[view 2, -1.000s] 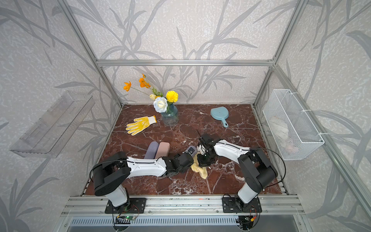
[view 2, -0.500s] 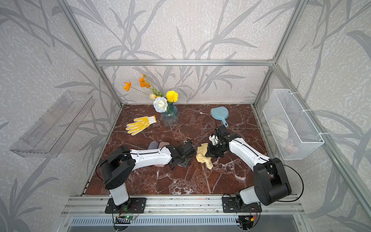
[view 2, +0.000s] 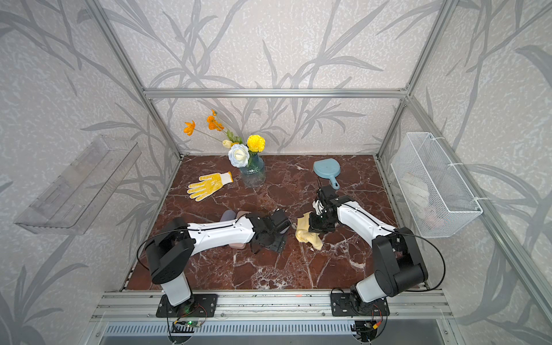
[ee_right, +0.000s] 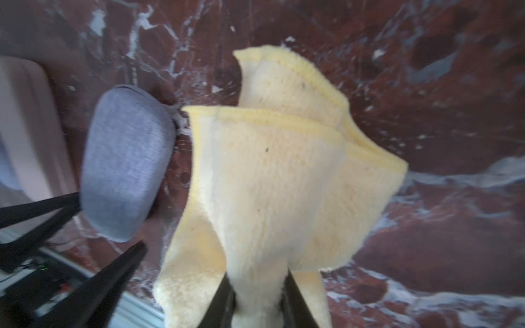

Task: Wipe the eyeglass case
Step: Place the cleaning item at the center of the board, then reset both arms

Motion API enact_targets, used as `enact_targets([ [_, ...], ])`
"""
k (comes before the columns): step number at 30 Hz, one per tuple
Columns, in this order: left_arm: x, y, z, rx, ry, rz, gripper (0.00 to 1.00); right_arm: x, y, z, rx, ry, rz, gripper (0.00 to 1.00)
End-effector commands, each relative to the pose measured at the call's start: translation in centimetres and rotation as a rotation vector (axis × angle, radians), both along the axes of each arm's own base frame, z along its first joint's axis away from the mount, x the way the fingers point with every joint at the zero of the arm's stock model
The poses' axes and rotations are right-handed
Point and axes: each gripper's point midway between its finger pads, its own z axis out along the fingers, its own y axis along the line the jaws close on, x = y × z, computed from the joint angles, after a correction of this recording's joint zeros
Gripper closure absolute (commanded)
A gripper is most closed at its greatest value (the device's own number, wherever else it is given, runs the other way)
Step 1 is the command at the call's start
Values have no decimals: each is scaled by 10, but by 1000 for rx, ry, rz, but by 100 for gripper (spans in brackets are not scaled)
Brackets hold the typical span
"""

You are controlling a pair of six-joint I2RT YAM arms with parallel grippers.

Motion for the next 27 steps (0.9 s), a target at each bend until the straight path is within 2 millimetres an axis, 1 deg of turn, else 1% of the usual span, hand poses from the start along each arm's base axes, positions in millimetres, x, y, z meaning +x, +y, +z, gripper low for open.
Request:
enact_targets([
  [1, -3, -8, 15, -77, -8, -16, 11, -3, -28, -16, -201, 17, 40, 61],
  [2, -4, -11, 19, -97, -10, -26, 11, -4, -28, -20, -224, 23, 58, 52],
  [3, -4, -12, 24, -113, -13, -32, 11, -5, -28, -23, -243, 32, 72, 48],
  [5, -5, -12, 31, -127, -23, -44, 11, -8, -25, -26, -250, 51, 91, 43],
  [7, -4, -9, 38, -126, -46, -52, 10, -10, -22, -18, -238, 40, 91, 38],
  [9, -2, -7, 46, -134, -73, -56, 11, -10, -21, -3, -229, 9, 89, 35],
  [10, 0, -10, 51, -156, -92, -67, 11, -10, -21, 4, -224, -8, 88, 33],
  [12, 2, -28, 62, -231, -122, -132, 12, -11, -18, 12, -200, -16, 95, 33],
  [14, 7, -40, 68, -267, -132, -144, 14, -14, -17, 14, -195, 1, 109, 32],
  [16, 13, -49, 68, -273, -139, -145, 15, -16, -17, 13, -193, 11, 109, 33],
  [19, 22, -62, 70, -285, -152, -150, 17, -19, -8, 16, -116, 17, 95, 33],
  [20, 24, -66, 68, -292, -155, -150, 17, -19, -8, 18, -111, 15, 88, 32],
  [22, 26, -69, 66, -290, -150, -146, 18, -18, -5, 25, -82, -7, 87, 32],
  [24, 26, -66, 65, -282, -155, -141, 19, -15, -7, 34, -71, -41, 74, 33],
  [27, 31, -46, 83, -258, -256, -124, 16, 0, -16, 51, -95, -173, 55, 32],
])
